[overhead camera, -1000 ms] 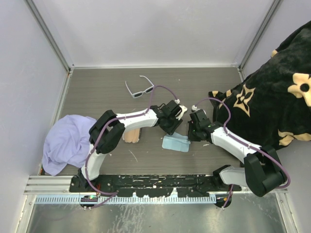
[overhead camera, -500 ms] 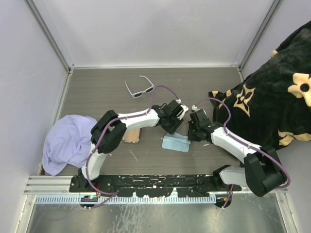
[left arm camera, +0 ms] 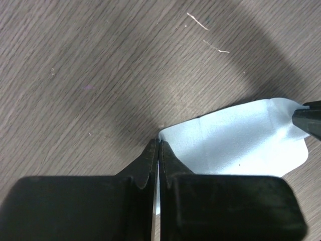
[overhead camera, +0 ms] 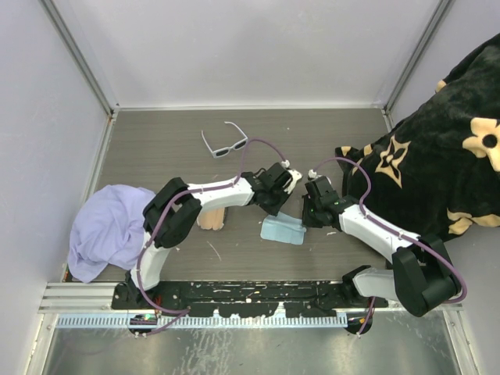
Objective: Organize the sunglasses
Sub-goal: Fold the glasses cleaning cloth at the center of the board.
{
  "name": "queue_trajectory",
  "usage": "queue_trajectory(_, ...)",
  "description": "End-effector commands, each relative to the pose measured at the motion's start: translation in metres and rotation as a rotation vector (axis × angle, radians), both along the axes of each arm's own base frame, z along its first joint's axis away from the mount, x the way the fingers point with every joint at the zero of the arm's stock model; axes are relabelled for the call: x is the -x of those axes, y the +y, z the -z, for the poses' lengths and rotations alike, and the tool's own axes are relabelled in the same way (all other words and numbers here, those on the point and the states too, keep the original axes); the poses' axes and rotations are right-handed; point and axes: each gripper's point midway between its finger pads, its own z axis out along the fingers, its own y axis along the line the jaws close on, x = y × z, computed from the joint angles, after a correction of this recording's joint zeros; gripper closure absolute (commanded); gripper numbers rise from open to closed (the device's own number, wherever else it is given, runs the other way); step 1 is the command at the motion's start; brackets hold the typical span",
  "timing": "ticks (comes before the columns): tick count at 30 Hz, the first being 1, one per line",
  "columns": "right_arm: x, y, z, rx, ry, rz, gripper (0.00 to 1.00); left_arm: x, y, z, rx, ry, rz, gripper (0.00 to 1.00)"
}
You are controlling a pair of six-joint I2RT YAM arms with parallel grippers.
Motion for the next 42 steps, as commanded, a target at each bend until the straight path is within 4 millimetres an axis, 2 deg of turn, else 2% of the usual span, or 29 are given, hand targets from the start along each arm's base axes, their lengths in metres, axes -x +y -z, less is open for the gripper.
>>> queue_trajectory(1, -0.01, 0.003, -0.008, -0.015, -0.049, 0.005, 1.0, 0.011, 0.007, -0.001, 0.017, 0.013, -0.004, 1.0)
queue_trajectory(5, -0.018, 0.007, -0.015, -0.025, -0.079, -0.01, 1.0, -0.002, 0.006, -0.02, 0.062, -0.031, -0.025, 1.0)
queue_trajectory(11, -0.041, 0.007, -0.026, 0.003, -0.155, 0.001, 1.0, -0.022, 0.005, -0.048, 0.142, -0.088, -0.055, 1.0)
queue_trajectory(24, -0.072, 0.007, -0.036, 0.053, -0.247, -0.01, 1.0, -0.041, 0.01, -0.065, 0.221, -0.154, -0.063, 1.0)
queue_trajectory(34, -0.069, 0.005, -0.033, 0.066, -0.255, -0.026, 0.96, -0.029, 0.01, -0.065, 0.293, -0.16, -0.026, 1.0)
queue_trajectory(39, -0.061, 0.006, -0.032, 0.042, -0.245, -0.036, 0.94, -0.02, 0.011, -0.078, 0.416, -0.24, 0.025, 1.0)
queue_trajectory(42, -0.056, 0.006, -0.03, 0.03, -0.234, -0.034, 0.94, -0.014, 0.014, -0.077, 0.46, -0.288, 0.056, 1.0)
